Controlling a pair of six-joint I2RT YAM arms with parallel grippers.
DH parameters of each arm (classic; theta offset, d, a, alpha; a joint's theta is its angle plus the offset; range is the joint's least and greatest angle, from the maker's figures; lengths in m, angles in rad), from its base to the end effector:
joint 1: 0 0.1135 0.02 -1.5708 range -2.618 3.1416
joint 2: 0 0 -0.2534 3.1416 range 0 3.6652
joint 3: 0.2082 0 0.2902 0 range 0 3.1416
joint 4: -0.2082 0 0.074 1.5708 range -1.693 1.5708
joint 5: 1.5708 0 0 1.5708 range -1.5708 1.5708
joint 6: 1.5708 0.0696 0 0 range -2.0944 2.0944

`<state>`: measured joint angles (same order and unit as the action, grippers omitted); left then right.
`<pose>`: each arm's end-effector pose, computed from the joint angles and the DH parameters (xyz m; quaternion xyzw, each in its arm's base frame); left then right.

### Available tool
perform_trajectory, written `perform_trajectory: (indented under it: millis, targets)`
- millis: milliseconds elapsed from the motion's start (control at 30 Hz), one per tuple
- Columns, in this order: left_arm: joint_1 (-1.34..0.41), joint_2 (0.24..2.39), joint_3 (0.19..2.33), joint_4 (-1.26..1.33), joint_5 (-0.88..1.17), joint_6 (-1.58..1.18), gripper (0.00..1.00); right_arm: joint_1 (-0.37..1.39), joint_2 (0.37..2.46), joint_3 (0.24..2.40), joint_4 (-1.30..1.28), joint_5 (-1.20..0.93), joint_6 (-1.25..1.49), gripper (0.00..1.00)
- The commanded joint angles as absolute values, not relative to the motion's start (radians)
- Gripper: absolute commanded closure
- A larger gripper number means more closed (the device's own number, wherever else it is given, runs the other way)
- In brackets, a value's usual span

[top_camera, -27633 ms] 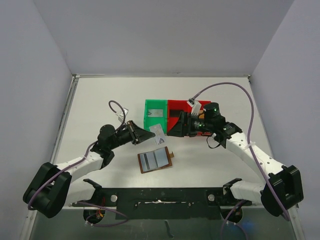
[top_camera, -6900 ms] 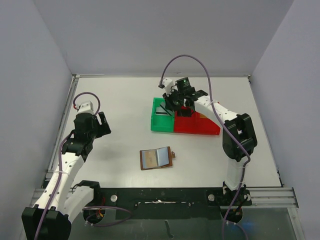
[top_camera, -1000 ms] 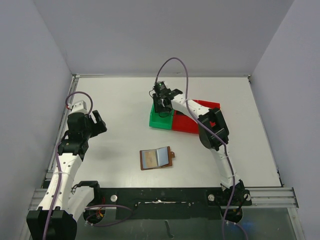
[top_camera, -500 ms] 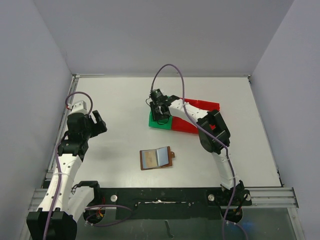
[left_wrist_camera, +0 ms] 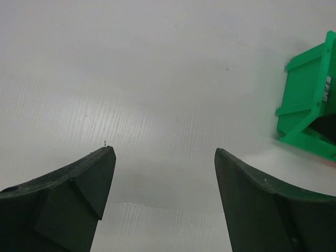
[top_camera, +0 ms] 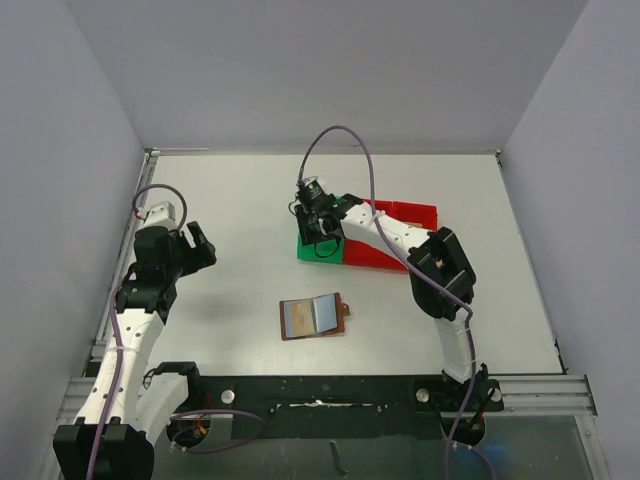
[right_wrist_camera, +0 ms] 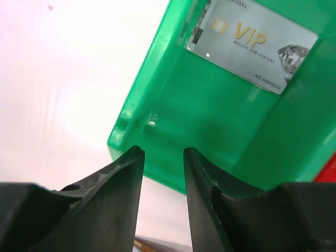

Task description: Take the credit cards out of the card holder

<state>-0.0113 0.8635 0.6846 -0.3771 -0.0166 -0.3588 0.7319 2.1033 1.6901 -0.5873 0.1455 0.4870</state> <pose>0.2674 -0.0019 0.2388 -0.1551 0.8601 -0.0823 0.4789 0.3861 0.3333 0.1525 -0.0966 0.9524 0.1034 0.2700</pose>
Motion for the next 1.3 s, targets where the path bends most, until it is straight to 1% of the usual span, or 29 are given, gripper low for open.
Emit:
perform_trajectory:
  millis: [0,67,133,267,333,433,533,600,767,900,1000,1167,1267]
  targets:
    - [-0.003,0.833,0.698,-0.322,0.034,-0.37,0.23,0.738,1.971,1.724,-0.547,0.198,0.492,0.62]
    - [-0.003,0.82,0.698,-0.336,0.046,-0.384,0.23,0.752,1.933,1.704,-0.522,0.191,0.505,0.61]
    - [-0.003,0.799,0.701,-0.35,0.051,-0.412,0.23,0.776,1.889,1.649,-0.48,0.222,0.533,0.56]
    - [-0.003,0.75,0.662,-0.31,0.089,-0.535,0.23,0.824,1.762,1.447,-0.35,0.251,0.645,0.5]
    - [-0.003,0.743,0.618,-0.271,0.117,-0.623,0.23,0.848,1.692,1.312,-0.288,0.252,0.696,0.5]
    - [-0.003,0.757,0.566,-0.167,0.181,-0.785,0.23,0.877,1.602,1.179,-0.247,0.258,0.759,0.48]
    - [-0.009,0.768,0.482,-0.011,0.283,-0.942,0.23,0.933,1.527,1.101,-0.267,0.301,0.8,0.47]
    - [-0.017,0.761,0.434,0.065,0.339,-0.981,0.23,0.975,1.496,1.048,-0.25,0.309,0.811,0.46]
    - [-0.02,0.707,0.44,-0.07,0.322,-0.898,0.23,1.025,1.483,1.013,-0.315,0.343,0.835,0.44]
    - [-0.02,0.673,0.449,-0.15,0.268,-0.819,0.23,1.069,1.473,0.949,-0.272,0.362,0.86,0.44]
    - [-0.02,0.663,0.478,-0.208,0.205,-0.785,0.23,1.09,1.484,0.941,-0.249,0.356,0.873,0.47]
    - [-0.019,0.628,0.491,-0.212,0.18,-0.759,0.23,1.134,1.563,0.984,-0.229,0.356,0.872,0.51]
    - [-0.019,0.628,0.5,-0.221,0.193,-0.739,0.23,1.142,1.642,1.022,-0.245,0.365,0.89,0.56]
